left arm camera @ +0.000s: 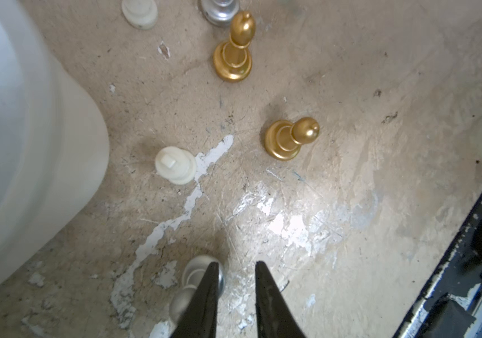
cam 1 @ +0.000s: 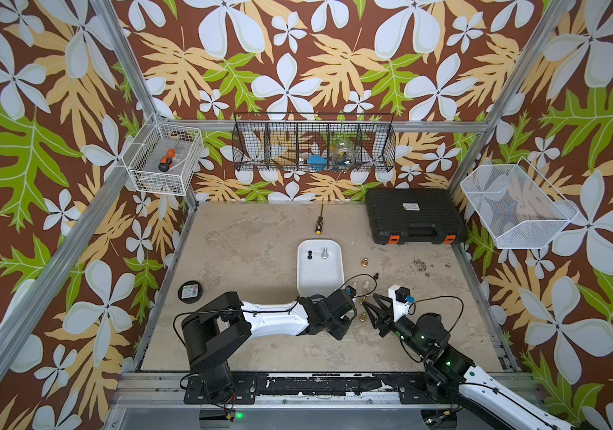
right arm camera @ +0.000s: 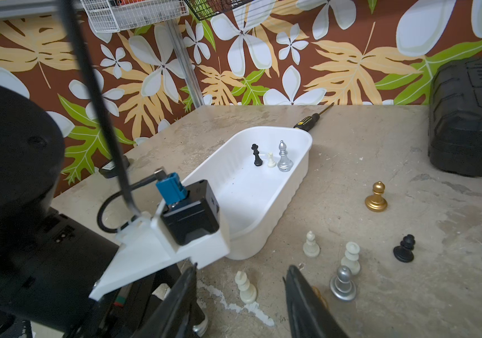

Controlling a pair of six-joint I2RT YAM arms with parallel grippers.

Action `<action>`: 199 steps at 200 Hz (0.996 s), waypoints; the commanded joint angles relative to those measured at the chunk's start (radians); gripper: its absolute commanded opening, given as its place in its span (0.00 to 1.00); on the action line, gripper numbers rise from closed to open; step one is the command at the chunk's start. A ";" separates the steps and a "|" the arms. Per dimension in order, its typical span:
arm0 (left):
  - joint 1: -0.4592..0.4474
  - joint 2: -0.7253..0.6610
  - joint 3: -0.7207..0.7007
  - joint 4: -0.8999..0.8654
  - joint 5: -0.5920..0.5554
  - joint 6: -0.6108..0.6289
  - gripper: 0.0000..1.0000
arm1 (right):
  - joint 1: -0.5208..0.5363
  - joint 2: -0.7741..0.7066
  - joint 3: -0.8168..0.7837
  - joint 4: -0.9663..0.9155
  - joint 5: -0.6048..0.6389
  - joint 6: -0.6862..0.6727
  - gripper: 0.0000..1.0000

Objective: Put the chess pieces into the storage box
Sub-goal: Pick up the chess piece at the center of the board.

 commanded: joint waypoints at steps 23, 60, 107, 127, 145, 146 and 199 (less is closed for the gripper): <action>-0.002 -0.027 0.000 -0.003 -0.026 0.004 0.22 | 0.000 -0.019 -0.007 0.008 0.013 -0.011 0.50; 0.000 -0.053 -0.001 -0.012 -0.028 0.004 0.22 | 0.000 0.015 -0.002 0.022 0.003 -0.011 0.50; -0.001 -0.094 0.001 -0.035 -0.050 -0.015 0.27 | 0.000 0.030 -0.003 0.034 -0.009 -0.013 0.50; -0.001 -0.083 -0.005 -0.031 -0.053 -0.013 0.28 | 0.000 0.030 -0.003 0.034 -0.011 -0.013 0.50; -0.001 -0.063 -0.004 -0.035 -0.055 -0.011 0.30 | 0.001 0.030 -0.003 0.036 -0.014 -0.013 0.50; -0.001 -0.061 -0.004 -0.035 -0.055 -0.011 0.30 | 0.001 0.029 -0.003 0.036 -0.014 -0.014 0.50; -0.001 -0.022 0.001 -0.036 -0.071 -0.001 0.31 | 0.000 0.019 -0.003 0.033 -0.015 -0.013 0.51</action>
